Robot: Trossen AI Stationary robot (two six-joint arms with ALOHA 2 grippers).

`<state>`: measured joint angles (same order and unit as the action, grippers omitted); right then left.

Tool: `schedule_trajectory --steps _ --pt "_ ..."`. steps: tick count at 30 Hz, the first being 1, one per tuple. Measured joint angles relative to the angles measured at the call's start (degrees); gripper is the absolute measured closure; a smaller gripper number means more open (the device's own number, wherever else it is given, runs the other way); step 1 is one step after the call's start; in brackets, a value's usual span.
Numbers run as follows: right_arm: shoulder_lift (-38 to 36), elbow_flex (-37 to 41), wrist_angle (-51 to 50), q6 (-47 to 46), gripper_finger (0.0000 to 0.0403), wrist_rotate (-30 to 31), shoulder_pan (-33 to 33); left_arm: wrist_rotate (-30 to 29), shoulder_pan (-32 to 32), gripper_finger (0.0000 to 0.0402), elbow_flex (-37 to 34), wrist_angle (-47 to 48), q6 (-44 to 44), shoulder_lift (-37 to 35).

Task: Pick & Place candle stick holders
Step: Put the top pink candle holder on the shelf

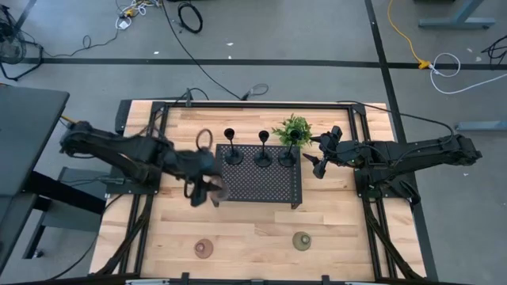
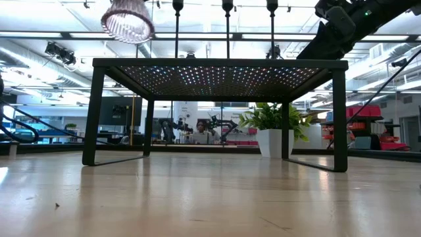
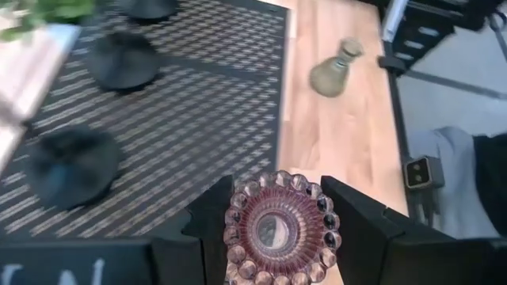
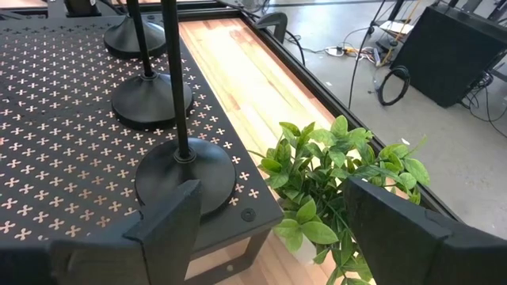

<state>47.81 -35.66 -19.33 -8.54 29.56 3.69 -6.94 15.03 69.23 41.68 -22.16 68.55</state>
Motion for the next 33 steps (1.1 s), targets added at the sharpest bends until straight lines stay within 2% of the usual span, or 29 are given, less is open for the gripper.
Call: schedule_trajectory --steps 9,15,21,28,33 --pt "0.0 0.0 0.3 0.0 0.0096 -0.1 0.0 -2.4 2.5 0.0229 0.0 -7.4 2.8 6.7" --pt "0.0 0.0 0.4 0.0 0.0096 -0.6 0.0 -2.3 1.2 0.0229 0.0 -14.4 7.7 10.3" --pt "0.0 0.0 0.4 0.0 0.0096 -0.6 0.0 -2.2 -1.3 0.0229 0.0 -18.7 6.9 13.7" --pt "0.0 0.0 0.4 0.1 0.0096 -0.6 0.0 2.2 -4.4 0.0229 0.0 -22.9 7.3 15.7" --pt "0.0 0.0 0.5 0.2 0.0096 -0.5 0.0 2.3 -5.6 0.0229 0.0 -25.7 7.4 16.9"
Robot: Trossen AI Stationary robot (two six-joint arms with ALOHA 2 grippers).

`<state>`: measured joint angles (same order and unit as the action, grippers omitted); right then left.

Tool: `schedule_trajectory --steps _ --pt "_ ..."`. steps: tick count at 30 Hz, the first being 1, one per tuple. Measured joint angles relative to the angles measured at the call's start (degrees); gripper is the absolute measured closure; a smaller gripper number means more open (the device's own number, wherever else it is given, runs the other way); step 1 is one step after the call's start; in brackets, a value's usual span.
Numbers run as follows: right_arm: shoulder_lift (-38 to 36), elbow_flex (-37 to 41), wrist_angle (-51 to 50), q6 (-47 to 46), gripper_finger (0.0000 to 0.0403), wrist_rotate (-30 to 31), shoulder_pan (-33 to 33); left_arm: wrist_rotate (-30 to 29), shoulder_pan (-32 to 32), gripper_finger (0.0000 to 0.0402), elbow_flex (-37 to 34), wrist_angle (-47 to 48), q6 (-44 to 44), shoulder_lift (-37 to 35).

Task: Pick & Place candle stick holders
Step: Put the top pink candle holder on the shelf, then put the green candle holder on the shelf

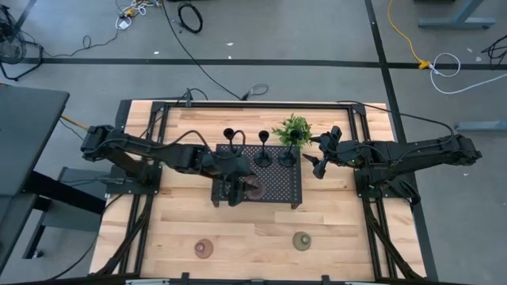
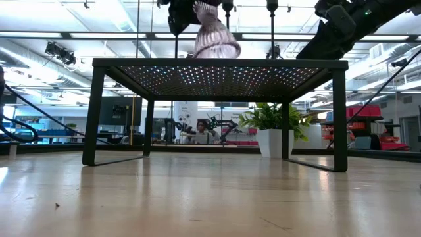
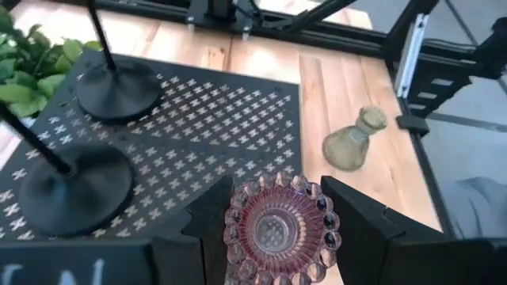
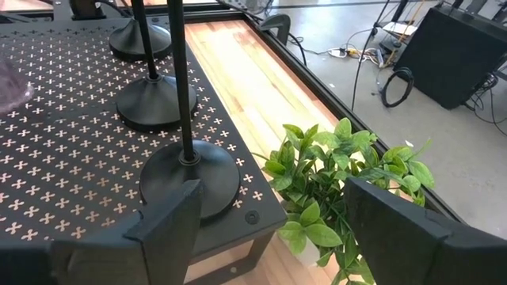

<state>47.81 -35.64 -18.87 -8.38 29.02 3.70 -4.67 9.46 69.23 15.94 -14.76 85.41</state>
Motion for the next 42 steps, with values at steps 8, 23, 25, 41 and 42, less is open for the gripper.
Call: schedule_trajectory --steps 8,23,25,41,42 --pt "0.0 0.0 0.4 0.3 0.0096 0.1 0.0 0.8 -1.7 0.0229 0.1 -2.5 0.5 2.8" --pt "0.0 0.0 0.4 0.3 0.0096 0.1 0.0 3.4 -2.1 0.0142 0.0 -3.9 0.3 4.0" --pt "0.0 0.0 0.4 0.3 0.0096 0.1 0.0 3.4 -2.1 0.013 0.0 -4.9 0.3 3.9" --pt "0.0 0.0 0.3 0.2 0.0096 -3.3 0.0 6.9 -2.2 0.0147 0.0 -12.3 0.9 3.9" --pt "0.0 0.0 0.3 0.2 0.0096 -3.4 0.0 6.9 -2.1 0.0147 0.0 -12.7 1.7 3.9"
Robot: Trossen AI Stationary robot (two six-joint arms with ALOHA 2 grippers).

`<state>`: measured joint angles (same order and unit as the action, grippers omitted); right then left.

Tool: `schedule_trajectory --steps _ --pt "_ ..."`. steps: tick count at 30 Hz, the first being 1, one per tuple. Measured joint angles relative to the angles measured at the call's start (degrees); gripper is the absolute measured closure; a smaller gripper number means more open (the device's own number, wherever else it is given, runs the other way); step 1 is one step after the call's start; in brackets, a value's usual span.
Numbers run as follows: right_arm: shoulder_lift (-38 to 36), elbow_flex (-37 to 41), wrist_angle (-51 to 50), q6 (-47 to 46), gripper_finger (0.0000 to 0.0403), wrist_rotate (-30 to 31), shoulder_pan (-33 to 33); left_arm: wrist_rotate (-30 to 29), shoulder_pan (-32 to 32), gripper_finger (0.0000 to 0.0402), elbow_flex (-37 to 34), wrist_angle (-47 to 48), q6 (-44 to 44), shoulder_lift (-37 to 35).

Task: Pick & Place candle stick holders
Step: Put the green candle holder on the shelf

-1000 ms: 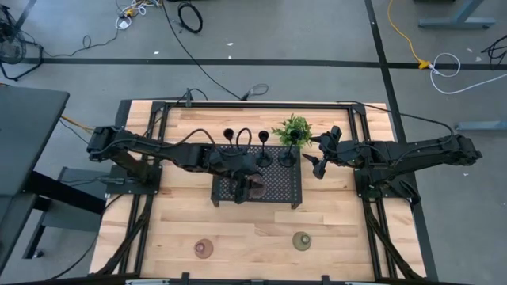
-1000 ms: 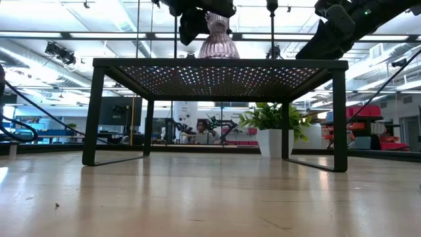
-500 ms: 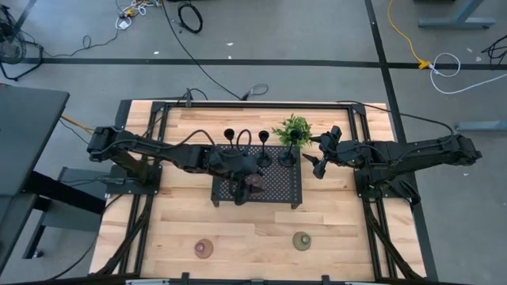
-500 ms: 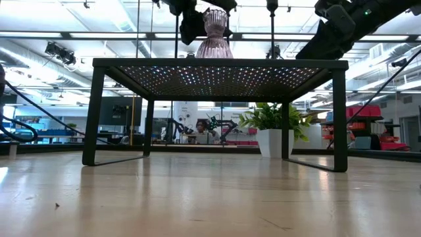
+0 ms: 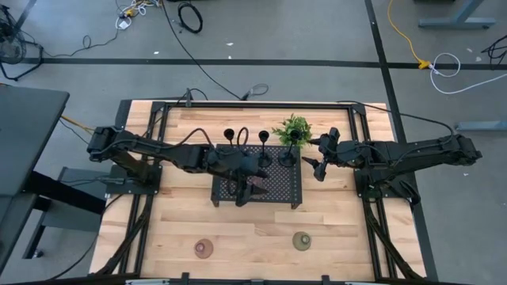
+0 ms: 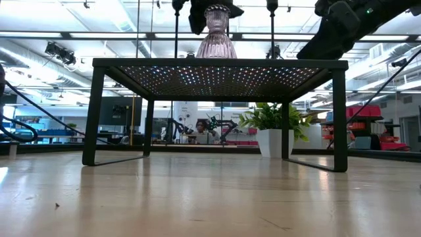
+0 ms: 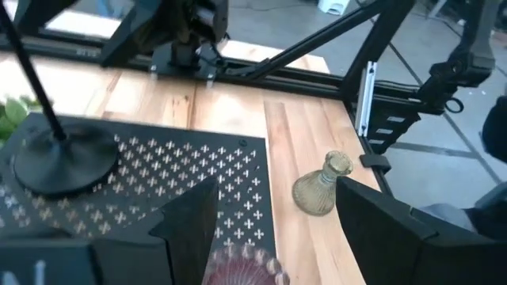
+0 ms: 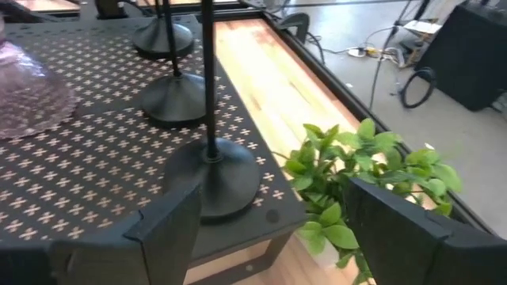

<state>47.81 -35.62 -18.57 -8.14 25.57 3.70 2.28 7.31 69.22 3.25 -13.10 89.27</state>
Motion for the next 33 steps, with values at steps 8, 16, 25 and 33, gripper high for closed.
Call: schedule_trajectory --steps 8,16,25,33 --pt "0.0 0.0 0.0 -0.5 0.0096 1.8 0.0 0.1 0.0 0.0147 0.0 -3.7 3.3 -0.4" --pt "-0.3 0.0 -1.8 -4.8 0.0096 -11.7 3.2 0.5 2.0 0.0147 0.1 -4.6 8.2 -5.4" --pt "-0.3 0.0 -1.4 -14.9 0.0096 -29.2 14.4 -0.9 4.6 0.0147 0.1 -3.2 10.8 -9.6" --pt "2.6 0.0 3.6 -24.6 0.0096 -22.5 30.4 -4.1 4.6 0.0147 0.1 -1.5 10.8 -9.6"
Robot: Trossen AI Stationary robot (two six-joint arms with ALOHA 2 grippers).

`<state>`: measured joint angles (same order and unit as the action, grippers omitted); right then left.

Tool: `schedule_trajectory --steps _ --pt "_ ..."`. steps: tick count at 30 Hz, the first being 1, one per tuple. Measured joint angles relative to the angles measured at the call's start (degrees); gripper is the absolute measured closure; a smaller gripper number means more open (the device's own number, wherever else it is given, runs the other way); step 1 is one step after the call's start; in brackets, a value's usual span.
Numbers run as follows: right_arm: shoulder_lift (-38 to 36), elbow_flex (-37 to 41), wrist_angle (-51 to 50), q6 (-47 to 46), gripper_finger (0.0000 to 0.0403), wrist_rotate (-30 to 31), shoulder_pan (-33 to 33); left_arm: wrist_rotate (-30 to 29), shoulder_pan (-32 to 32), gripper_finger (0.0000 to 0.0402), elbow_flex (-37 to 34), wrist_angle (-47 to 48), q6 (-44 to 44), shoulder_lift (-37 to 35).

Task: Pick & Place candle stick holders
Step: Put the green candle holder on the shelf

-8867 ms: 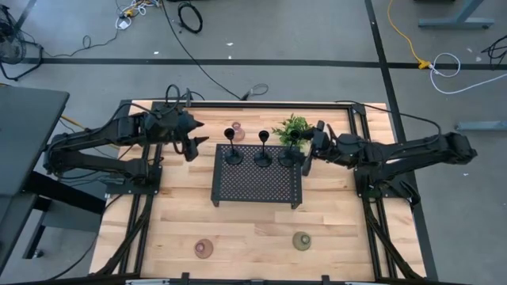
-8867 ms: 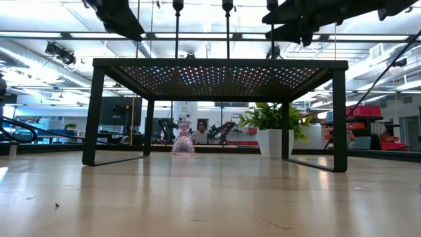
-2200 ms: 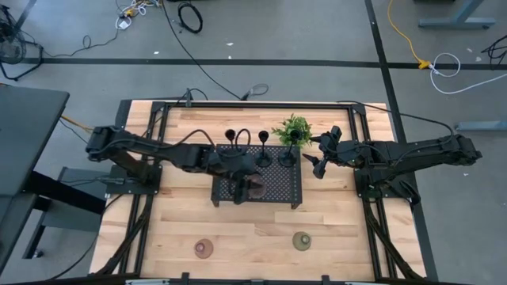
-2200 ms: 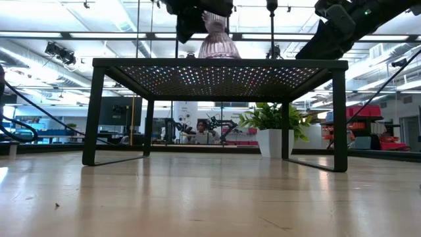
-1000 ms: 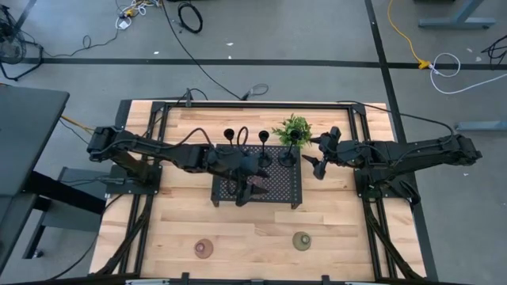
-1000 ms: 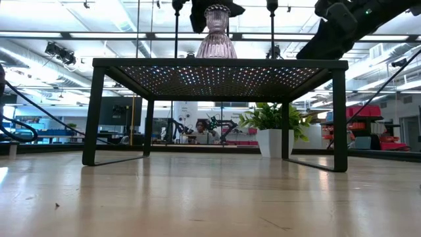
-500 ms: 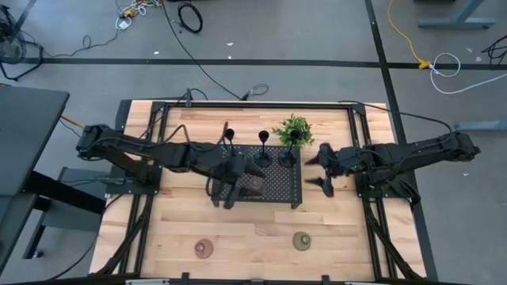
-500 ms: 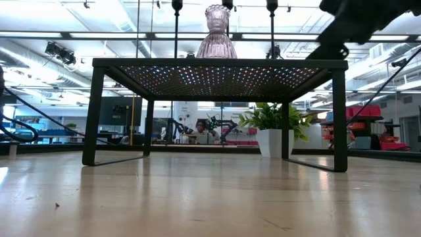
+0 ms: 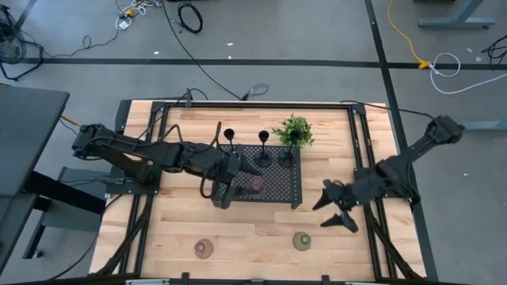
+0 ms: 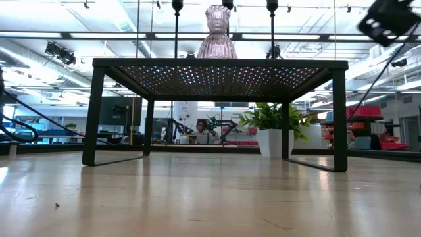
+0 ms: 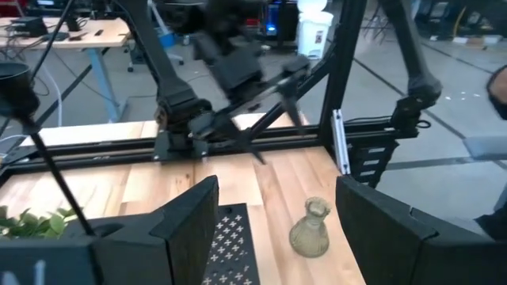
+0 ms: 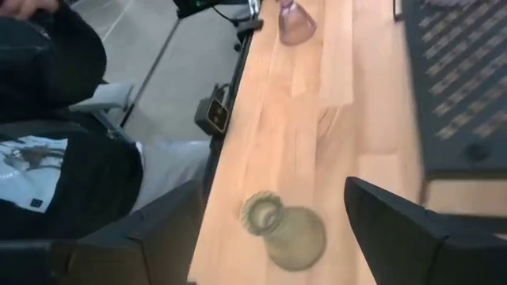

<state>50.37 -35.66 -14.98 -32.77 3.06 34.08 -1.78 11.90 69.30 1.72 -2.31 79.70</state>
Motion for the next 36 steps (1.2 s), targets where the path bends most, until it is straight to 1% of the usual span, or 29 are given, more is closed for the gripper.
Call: schedule_trajectory --steps 3,6,14,18,24,27,31,34,36 --pt "2.8 0.0 0.5 -4.1 0.0096 6.3 5.8 -0.3 0.0 0.0147 0.0 0.3 0.0 0.0" --pt "7.3 0.0 0.7 -8.1 0.0096 12.3 10.8 -0.3 0.0 0.0147 0.0 0.3 -0.2 0.0" --pt "20.4 0.0 5.0 -20.4 0.0096 22.8 20.1 -0.3 0.2 0.0147 0.0 0.3 -1.6 0.0" --pt "26.9 0.0 10.2 -23.7 0.0096 26.2 22.1 -0.3 0.2 0.0147 0.0 0.2 -3.0 0.0" --pt "35.2 0.0 19.8 -23.7 0.0096 29.3 23.2 -0.3 0.2 0.0147 0.0 0.2 -4.9 0.0" --pt "38.0 0.0 20.0 -23.7 0.0096 31.4 23.3 -0.3 0.2 0.0147 0.0 0.2 -5.0 0.0" --pt "40.3 0.0 20.5 -23.8 0.0096 35.7 23.3 -0.3 0.2 0.0147 0.0 0.3 -6.5 0.0" --pt "42.0 0.0 23.8 -22.4 0.0096 38.5 23.3 -0.3 0.2 0.0147 0.0 0.4 -7.9 0.0" --pt "43.2 0.0 27.0 -20.4 0.0096 39.0 23.3 -0.3 0.2 0.0147 0.0 0.6 -8.0 0.0"
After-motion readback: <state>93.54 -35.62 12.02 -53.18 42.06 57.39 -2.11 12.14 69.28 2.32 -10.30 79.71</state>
